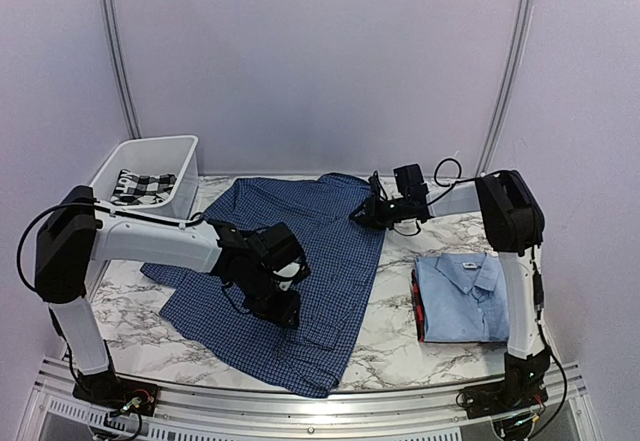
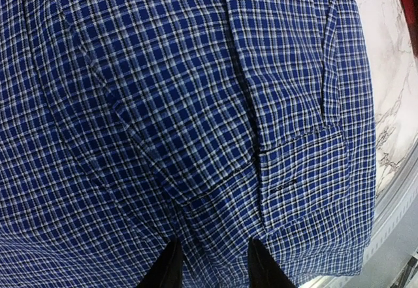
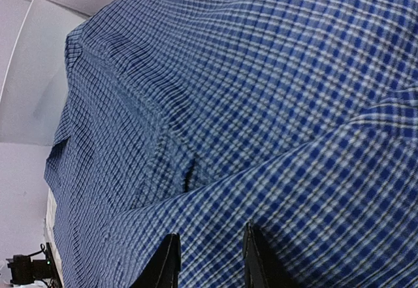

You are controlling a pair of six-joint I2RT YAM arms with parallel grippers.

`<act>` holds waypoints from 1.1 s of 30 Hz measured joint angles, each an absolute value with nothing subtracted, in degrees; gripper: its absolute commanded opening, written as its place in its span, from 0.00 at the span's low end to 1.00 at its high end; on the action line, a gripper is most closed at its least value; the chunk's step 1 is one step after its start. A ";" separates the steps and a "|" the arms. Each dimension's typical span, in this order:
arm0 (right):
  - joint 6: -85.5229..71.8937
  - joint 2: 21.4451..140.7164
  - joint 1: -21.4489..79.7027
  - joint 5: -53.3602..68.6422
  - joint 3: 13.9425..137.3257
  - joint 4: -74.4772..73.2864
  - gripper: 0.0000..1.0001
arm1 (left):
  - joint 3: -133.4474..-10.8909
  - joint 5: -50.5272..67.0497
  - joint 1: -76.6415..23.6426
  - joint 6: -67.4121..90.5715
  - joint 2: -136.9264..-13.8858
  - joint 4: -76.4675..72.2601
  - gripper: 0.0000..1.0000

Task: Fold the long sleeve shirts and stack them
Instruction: Smooth out the 1/3-folded shirt at the center of the board.

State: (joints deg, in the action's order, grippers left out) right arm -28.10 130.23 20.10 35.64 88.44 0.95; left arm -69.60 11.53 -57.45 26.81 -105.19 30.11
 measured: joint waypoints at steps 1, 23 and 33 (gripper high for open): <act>-28.49 131.46 19.38 35.77 89.36 1.10 0.29 | -69.19 11.70 -57.47 26.83 -105.08 29.74 0.35; -35.20 144.33 9.47 37.50 106.59 0.51 0.28 | -67.44 14.55 -57.47 28.01 -105.08 25.87 0.33; -31.22 138.96 9.41 34.50 103.90 -5.06 0.40 | -67.44 12.27 -57.30 28.95 -105.06 25.85 0.33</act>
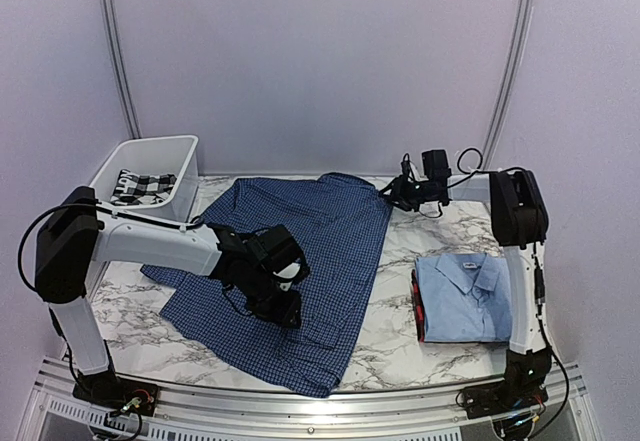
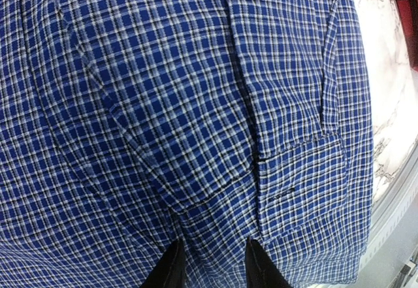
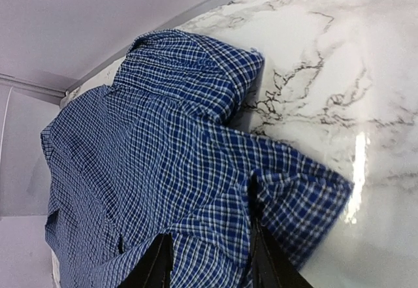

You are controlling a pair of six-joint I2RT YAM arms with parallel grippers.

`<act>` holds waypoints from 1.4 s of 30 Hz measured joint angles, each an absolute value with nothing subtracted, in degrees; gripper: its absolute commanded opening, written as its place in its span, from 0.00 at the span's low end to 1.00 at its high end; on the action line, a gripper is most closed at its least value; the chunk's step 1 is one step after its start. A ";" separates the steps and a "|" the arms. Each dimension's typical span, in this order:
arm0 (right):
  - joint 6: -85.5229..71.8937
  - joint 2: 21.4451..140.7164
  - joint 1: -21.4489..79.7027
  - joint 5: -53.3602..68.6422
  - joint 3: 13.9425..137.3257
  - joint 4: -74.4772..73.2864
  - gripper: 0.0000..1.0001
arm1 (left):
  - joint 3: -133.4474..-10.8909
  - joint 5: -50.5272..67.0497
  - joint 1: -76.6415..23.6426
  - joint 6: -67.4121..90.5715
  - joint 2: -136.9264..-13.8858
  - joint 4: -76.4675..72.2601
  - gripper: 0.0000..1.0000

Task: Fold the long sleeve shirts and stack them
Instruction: Smooth out the 1/3-folded shirt at the center of the board, then move the right arm to the center of the board with the 1/3-folded shirt.

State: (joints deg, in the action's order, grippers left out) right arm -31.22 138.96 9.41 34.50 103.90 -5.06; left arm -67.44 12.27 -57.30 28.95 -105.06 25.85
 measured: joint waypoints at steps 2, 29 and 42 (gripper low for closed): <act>-29.98 135.00 9.41 32.84 100.86 -6.35 0.41 | -67.44 11.70 -57.23 29.17 -105.06 25.85 0.33; -27.68 123.17 15.03 28.73 77.67 -2.46 0.19 | -69.25 8.47 -55.68 29.41 -100.55 25.52 0.32; -23.24 127.11 12.43 25.19 85.67 -8.95 0.00 | -69.23 8.40 -55.40 29.89 -100.25 25.52 0.32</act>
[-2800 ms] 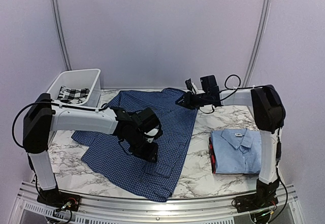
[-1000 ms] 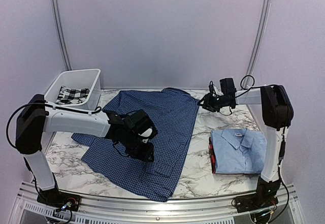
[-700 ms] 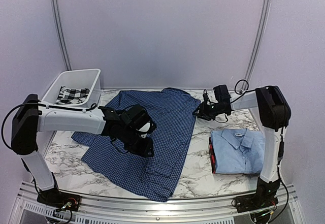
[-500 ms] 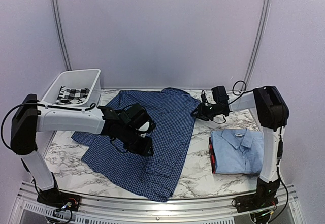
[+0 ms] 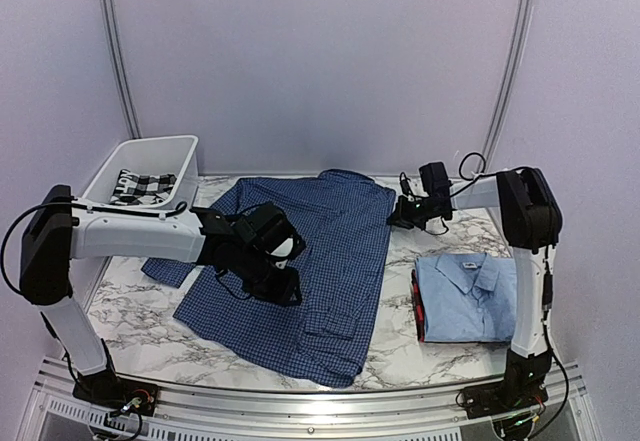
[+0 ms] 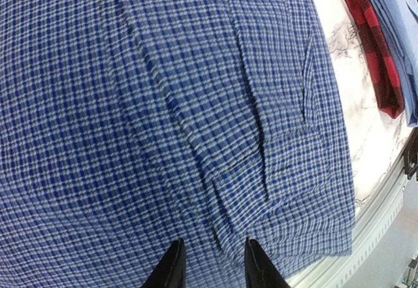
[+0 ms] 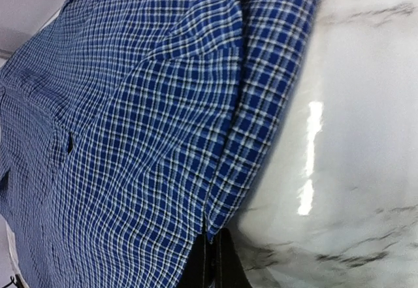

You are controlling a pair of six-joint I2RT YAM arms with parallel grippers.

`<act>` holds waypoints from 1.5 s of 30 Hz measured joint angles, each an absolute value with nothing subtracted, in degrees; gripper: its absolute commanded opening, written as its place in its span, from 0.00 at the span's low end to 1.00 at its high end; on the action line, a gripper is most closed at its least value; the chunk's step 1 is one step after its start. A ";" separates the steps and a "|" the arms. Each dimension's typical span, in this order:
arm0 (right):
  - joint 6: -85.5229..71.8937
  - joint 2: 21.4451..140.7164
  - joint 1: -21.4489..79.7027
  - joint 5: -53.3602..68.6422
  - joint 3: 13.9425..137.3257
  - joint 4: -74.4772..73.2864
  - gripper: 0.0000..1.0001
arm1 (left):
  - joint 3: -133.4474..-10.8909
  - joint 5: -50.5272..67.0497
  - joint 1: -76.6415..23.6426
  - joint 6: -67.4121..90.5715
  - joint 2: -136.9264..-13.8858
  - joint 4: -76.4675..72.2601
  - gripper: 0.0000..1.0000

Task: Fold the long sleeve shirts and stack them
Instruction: Move the right arm to the center of the board with the 1/3-folded shirt, then move the 1/3-folded shirt to the center of the board.

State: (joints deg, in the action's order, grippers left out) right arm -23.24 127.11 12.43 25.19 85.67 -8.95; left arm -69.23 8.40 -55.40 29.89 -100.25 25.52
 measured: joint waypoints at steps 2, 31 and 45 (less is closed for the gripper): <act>-21.67 128.70 10.66 24.77 88.82 -11.14 0.00 | -69.19 8.19 -55.40 30.26 -100.25 25.52 0.32; -13.45 117.62 20.51 12.40 86.72 -19.92 0.43 | -49.19 -7.90 -44.86 40.75 -88.12 26.57 0.37; -13.43 115.98 30.57 10.39 75.81 -18.13 0.43 | -46.76 -7.64 -44.84 41.08 -89.10 24.29 0.30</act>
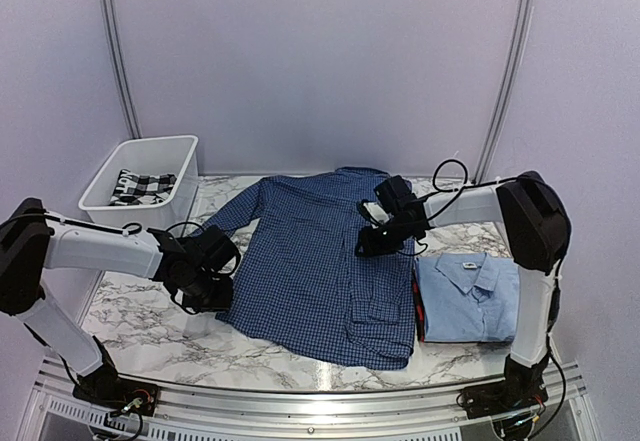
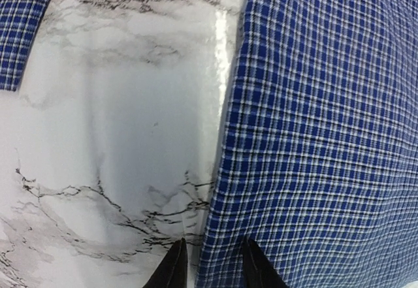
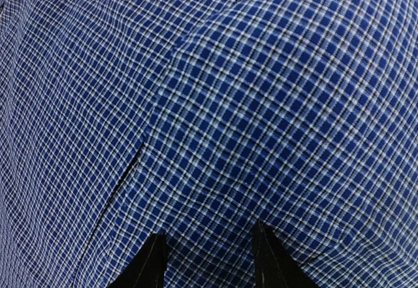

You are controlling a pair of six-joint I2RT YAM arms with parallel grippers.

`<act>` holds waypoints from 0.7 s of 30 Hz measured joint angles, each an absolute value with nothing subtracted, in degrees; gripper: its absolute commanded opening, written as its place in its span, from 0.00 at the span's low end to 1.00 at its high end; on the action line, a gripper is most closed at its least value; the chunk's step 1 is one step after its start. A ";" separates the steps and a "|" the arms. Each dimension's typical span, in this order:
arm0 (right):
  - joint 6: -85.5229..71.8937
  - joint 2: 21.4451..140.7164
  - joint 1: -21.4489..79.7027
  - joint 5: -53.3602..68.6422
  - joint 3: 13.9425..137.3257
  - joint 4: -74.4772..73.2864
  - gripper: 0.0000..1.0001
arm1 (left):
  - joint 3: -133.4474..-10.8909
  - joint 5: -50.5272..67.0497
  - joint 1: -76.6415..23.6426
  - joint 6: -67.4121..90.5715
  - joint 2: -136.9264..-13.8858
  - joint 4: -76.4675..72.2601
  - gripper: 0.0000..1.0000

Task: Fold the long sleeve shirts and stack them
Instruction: Move the 1/3-folded shirt to the center of the board.

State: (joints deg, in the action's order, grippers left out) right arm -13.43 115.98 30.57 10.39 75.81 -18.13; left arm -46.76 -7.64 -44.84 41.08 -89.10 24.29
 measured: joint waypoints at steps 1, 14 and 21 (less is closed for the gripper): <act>-13.43 115.61 31.16 9.85 75.29 -17.82 0.43 | -46.17 -7.79 -44.84 41.17 -89.10 24.27 0.29; -13.43 113.36 34.92 6.55 70.65 -14.06 0.42 | -42.41 -4.82 -44.95 43.48 -86.91 20.62 0.00; -13.47 111.35 35.57 6.09 67.26 -12.40 0.43 | -36.97 -2.24 -47.22 46.39 -79.35 21.17 0.02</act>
